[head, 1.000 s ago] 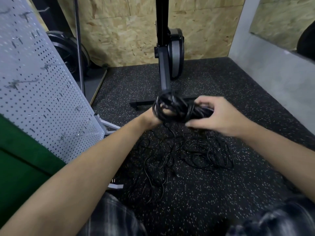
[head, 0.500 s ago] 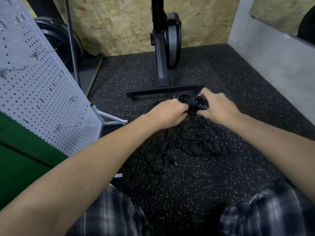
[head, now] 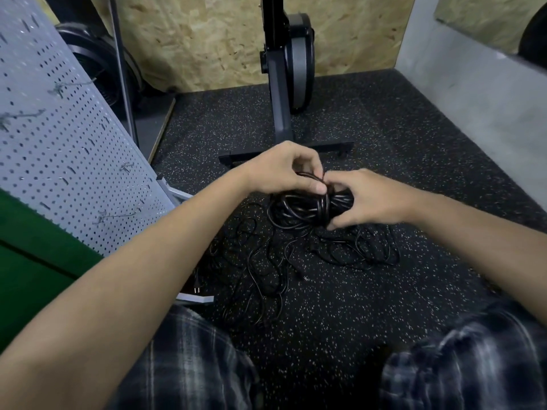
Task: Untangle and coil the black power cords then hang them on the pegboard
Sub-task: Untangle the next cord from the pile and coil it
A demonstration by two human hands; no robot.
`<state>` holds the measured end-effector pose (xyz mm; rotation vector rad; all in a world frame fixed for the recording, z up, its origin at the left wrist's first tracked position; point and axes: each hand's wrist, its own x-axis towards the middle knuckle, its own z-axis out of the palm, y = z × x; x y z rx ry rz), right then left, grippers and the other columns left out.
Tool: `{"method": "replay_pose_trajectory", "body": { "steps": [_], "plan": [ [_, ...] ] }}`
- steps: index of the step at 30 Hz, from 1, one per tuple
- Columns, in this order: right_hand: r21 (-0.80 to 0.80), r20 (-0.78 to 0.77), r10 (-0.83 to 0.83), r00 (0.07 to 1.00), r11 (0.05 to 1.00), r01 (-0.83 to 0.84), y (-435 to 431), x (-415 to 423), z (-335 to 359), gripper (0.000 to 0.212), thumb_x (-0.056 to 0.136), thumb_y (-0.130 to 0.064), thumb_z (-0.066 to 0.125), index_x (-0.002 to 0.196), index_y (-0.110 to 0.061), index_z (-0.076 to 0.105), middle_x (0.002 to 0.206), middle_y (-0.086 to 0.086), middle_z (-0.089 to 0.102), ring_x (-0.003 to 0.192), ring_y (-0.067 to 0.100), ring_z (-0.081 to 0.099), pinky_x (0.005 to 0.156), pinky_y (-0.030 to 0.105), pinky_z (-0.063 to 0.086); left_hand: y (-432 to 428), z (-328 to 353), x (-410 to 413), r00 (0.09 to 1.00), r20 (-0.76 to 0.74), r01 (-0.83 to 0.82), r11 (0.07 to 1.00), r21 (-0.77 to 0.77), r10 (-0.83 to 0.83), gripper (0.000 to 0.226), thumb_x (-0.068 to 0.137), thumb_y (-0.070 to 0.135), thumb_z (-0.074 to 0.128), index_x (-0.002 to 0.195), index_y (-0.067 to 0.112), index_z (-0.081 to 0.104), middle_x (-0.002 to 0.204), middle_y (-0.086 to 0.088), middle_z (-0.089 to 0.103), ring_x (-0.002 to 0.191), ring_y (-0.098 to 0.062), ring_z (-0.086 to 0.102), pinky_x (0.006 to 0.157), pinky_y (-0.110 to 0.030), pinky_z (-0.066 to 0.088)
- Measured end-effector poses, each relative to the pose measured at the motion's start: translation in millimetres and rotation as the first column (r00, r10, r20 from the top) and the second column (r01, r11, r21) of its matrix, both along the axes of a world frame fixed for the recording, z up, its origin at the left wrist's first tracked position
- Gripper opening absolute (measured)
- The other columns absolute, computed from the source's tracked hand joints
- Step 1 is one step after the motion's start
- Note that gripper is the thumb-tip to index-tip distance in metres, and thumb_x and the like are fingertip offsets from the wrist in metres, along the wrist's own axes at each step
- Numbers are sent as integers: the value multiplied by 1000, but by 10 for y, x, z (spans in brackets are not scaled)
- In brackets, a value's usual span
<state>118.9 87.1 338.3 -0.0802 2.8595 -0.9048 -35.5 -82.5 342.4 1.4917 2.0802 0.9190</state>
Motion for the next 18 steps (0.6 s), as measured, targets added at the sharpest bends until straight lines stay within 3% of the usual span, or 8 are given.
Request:
{"method": "replay_pose_trajectory", "body": {
  "steps": [3, 6, 9, 11, 12, 15, 16, 18],
  "plan": [
    [-95, -13, -61, 998, 994, 60, -71, 106, 211, 46, 69, -25, 97, 99, -29, 63, 90, -12, 78, 74, 0, 68, 68, 17, 47, -85, -54, -103, 943, 321, -98, 995, 24, 85, 19, 89, 25, 83, 78, 19, 67, 72, 4, 66, 65, -10, 59, 62, -20, 48],
    [-210, -58, -101, 993, 974, 86, -158, 174, 361, 52, 67, -24, 98, 104, -25, 62, 94, -14, 79, 85, 1, 73, 81, 20, 51, -135, -126, -63, 784, 620, -29, 997, 66, -18, 20, 92, 9, 73, 76, 21, 77, 74, 6, 72, 65, -7, 66, 61, -19, 53],
    [-305, -138, -202, 970, 940, 153, -140, 132, 406, 58, 66, -27, 97, 108, -23, 57, 97, -10, 80, 89, 10, 76, 94, 39, 57, -62, -291, 28, 631, 772, -191, 980, 62, 74, 40, 102, 5, 50, 71, 16, 73, 66, 7, 66, 55, -3, 59, 53, -16, 49],
    [-360, -181, -266, 947, 914, 188, -87, 77, 376, 62, 67, -28, 97, 110, -22, 52, 96, -6, 80, 87, 16, 77, 92, 49, 59, 13, -389, 86, 503, 859, -265, 963, 44, 99, 38, 109, 6, 35, 81, 12, 59, 66, 5, 53, 51, -4, 47, 50, -18, 43],
    [-363, -203, -292, 935, 909, 205, -55, 53, 340, 64, 67, -29, 97, 111, -22, 51, 97, -6, 80, 88, 14, 77, 92, 48, 59, 45, -422, 126, 469, 877, -253, 967, 20, 104, 34, 111, 10, 34, 85, 13, 55, 66, 5, 47, 51, -5, 42, 50, -18, 41],
    [-248, -262, -337, 904, 929, 274, 32, -6, 230, 62, 68, -32, 97, 113, -24, 54, 94, -11, 79, 85, -1, 71, 85, 21, 54, 61, -536, 193, 468, 864, -225, 971, -87, 185, 29, 114, 23, 38, 104, 14, 64, 66, 5, 38, 51, -7, 33, 48, -20, 35],
    [-204, -282, -352, 892, 931, 303, 58, -22, 201, 61, 69, -33, 97, 113, -24, 56, 92, -11, 78, 84, -5, 69, 78, 11, 50, 58, -578, 199, 523, 823, -227, 967, -116, 222, 32, 114, 26, 39, 107, 14, 68, 65, 5, 39, 51, -8, 32, 47, -22, 33],
    [-176, -320, -419, 850, 907, 381, 146, -63, 132, 59, 71, -33, 96, 113, -21, 56, 93, -11, 74, 84, -4, 67, 70, 8, 45, 73, -615, 231, 750, 588, -246, 953, -175, 302, 42, 114, 36, 39, 101, 12, 72, 60, 7, 45, 48, -11, 36, 49, -26, 34]
  ]
}}
